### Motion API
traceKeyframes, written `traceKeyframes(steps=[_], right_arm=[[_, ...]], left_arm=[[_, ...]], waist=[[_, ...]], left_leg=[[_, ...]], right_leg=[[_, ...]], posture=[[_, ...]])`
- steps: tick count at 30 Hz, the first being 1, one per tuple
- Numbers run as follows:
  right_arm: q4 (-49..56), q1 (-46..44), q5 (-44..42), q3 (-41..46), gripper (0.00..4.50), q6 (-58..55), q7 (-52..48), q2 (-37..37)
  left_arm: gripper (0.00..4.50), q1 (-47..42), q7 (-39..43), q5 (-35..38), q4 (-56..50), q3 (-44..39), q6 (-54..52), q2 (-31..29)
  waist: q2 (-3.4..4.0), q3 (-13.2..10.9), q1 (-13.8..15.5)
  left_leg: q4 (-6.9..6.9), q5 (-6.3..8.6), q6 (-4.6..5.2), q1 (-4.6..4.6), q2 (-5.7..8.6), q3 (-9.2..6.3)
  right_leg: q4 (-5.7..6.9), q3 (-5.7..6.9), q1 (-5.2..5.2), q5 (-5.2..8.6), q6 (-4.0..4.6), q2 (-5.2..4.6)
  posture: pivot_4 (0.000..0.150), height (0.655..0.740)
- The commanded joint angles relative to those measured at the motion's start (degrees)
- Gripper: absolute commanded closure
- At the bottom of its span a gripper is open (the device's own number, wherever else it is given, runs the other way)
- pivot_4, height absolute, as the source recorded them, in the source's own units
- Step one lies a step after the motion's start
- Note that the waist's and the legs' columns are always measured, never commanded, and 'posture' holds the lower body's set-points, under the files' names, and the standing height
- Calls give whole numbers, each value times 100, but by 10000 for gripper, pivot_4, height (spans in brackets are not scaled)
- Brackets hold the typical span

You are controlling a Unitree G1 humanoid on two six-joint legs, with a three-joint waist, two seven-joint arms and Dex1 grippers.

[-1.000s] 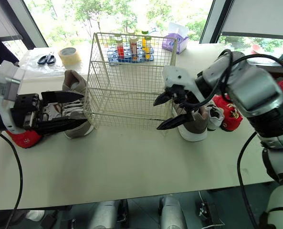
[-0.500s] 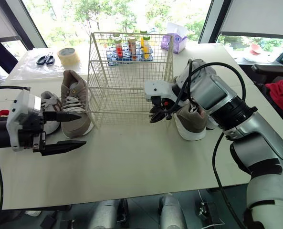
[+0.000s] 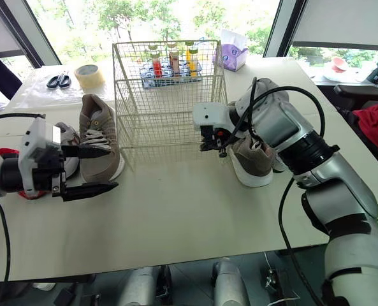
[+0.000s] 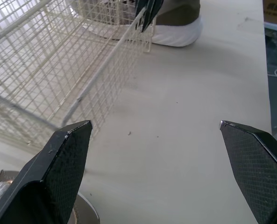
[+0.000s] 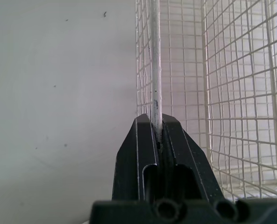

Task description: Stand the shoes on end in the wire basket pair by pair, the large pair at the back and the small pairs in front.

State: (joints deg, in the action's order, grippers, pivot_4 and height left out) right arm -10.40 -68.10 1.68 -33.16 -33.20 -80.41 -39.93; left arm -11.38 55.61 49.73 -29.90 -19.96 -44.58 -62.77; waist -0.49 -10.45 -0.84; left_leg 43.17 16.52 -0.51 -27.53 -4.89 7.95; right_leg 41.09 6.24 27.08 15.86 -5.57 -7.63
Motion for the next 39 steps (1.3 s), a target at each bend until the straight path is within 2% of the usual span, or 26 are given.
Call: traceKeyframes(steps=[1,9,14,18,21,24,28,30,33,36,39], right_arm=[[174,2,19,305,44691,-135,125,60],[536,207,-55,356,44691,-212,109,129],[413,288,8,392,44691,146,117,144],[369,331,48,482,31864,429,135,85],[527,267,-61,712,15887,170,233,88],[1181,88,-411,1053,202,-849,194,12],[1777,-480,-1244,2157,202,-2670,636,129],[1858,-560,-1347,2525,202,-3094,981,16],[1822,-335,-1503,3861,202,-3520,1812,-61],[2631,828,-1672,5031,202,-3596,2263,-197],[3689,2252,-1967,6249,202,-4212,2688,172]], left_arm=[[0,-144,49,-92,61,19,109,-15],[0,-365,83,-210,168,257,116,67],[0,-482,100,-261,239,366,119,121],[0,-491,109,-298,237,400,110,155],[0,-491,124,-295,241,395,93,172],[0,-502,157,-281,272,404,92,193],[0,-735,205,53,531,306,-70,346],[0,-815,241,145,581,318,-120,372],[0,-1133,-165,837,460,371,-507,796],[0,-1172,-604,1400,50,600,-828,1212],[0,-930,-817,1985,-411,834,-1147,1383]], waist=[[0,0,-4],[0,0,-1],[0,0,-11],[0,0,-11],[0,0,4],[0,0,11],[1,-1,4],[-3,2,30],[-16,9,110],[-31,18,177],[-32,19,154]], left_leg=[[0,0,0,0,0,3],[0,0,0,0,-2,7],[-1,0,0,0,-3,8],[-2,0,0,0,-3,8],[0,0,0,-2,-2,9],[1,0,1,-4,-2,8],[0,-1,1,-5,-4,7],[0,0,1,-5,-4,5],[4,1,4,-4,-1,3],[7,2,6,1,0,-3],[5,3,6,6,0,-17]], right_leg=[[1,0,1,0,0,-2],[2,0,5,1,1,-2],[4,0,7,1,1,-1],[5,0,9,1,0,-1],[5,0,9,1,0,-2],[5,0,9,1,0,-3],[10,0,13,1,0,-1],[7,2,10,2,1,-1],[-1,6,-3,2,1,-5],[-4,9,-16,1,0,-6],[-14,22,-33,1,-1,-6]], posture=[[1500,6675],[1500,6675],[1500,6675],[1500,6675],[1500,6675],[1500,6675],[1500,6675],[1500,6675],[1500,6675],[1500,6675],[1500,6675]])
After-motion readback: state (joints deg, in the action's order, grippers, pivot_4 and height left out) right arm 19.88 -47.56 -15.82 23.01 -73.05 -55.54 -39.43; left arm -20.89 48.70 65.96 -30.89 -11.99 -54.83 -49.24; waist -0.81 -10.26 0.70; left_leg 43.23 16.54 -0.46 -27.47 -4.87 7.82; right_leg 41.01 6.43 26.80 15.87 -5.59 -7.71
